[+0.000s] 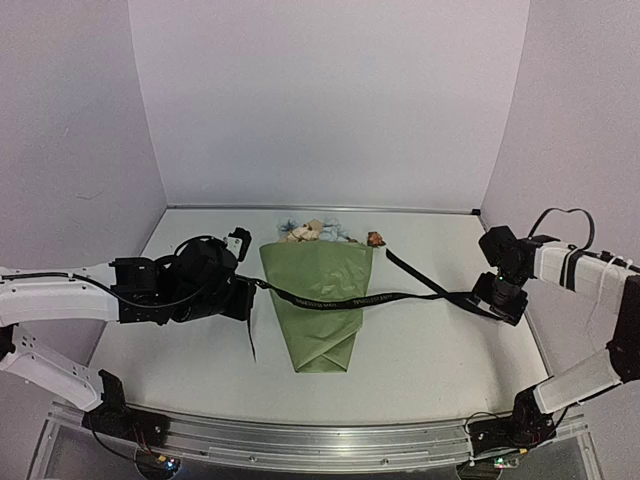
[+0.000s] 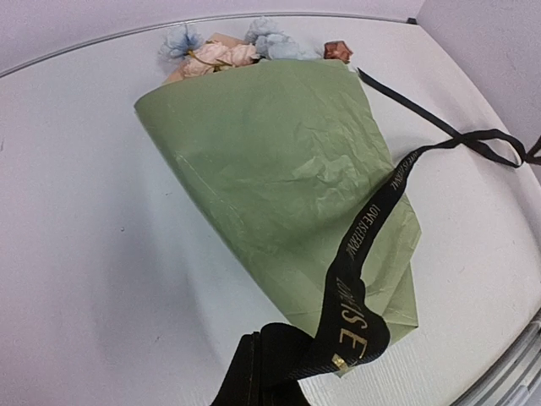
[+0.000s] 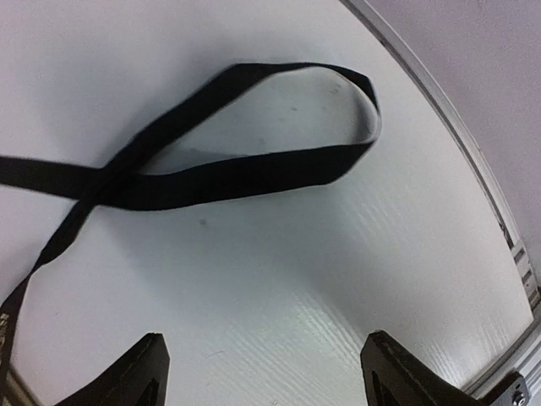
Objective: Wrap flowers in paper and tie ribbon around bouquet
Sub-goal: Pick up the right side of the ribbon from the corner of the board.
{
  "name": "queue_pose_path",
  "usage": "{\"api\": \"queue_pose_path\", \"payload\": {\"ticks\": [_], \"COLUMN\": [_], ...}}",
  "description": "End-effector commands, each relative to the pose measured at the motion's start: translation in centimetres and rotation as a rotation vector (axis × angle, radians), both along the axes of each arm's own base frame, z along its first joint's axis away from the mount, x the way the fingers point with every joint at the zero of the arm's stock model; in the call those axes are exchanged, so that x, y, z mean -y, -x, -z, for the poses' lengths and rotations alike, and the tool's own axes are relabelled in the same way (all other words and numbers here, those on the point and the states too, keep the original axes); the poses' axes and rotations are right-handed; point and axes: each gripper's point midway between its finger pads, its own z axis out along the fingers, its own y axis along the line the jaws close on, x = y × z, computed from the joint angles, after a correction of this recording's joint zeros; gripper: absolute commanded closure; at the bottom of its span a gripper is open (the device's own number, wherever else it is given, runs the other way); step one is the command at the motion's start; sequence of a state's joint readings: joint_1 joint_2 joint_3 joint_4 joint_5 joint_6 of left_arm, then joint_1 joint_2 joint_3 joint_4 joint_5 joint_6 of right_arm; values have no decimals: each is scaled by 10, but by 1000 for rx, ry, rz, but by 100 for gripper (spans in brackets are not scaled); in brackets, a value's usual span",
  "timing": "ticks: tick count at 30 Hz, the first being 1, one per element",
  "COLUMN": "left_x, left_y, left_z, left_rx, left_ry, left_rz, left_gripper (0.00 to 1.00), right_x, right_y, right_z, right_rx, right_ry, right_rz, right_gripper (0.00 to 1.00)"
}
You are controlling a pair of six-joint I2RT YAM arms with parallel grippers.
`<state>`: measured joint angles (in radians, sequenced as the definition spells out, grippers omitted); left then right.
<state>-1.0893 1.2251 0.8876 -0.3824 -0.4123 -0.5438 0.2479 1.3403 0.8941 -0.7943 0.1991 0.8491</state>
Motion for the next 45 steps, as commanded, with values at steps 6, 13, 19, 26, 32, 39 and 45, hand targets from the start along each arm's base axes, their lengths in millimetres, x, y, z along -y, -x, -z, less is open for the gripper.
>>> {"api": "queue_pose_path", "payload": {"ticks": [6, 13, 19, 26, 32, 39, 45], "left_x": [-16, -18, -19, -22, -24, -28, -41], "left_y": [-12, -12, -13, -15, -17, -21, -30], "left_z": [-23, -26, -28, -32, -36, -42, -52], "left_rx": [41, 50, 56, 65, 72, 87, 117], "left_ry": [10, 11, 3, 0, -2, 4, 2], "left_rz": [-129, -128, -119, -121, -130, -147, -210], "left_gripper": [100, 100, 100, 100, 100, 100, 100], "right_x": [41, 62, 72, 83, 86, 89, 84], "right_y": [-12, -27, -36, -39, -45, -55, -66], "right_z": [53, 65, 64, 68, 72, 71, 60], "right_rx": [-40, -21, 31, 30, 20, 1, 0], "right_ry": [-50, -21, -1, -12, -13, -11, -43], "right_rz": [283, 385, 416, 464, 475, 453, 380], "right_gripper": [22, 25, 27, 31, 41, 61, 99]}}
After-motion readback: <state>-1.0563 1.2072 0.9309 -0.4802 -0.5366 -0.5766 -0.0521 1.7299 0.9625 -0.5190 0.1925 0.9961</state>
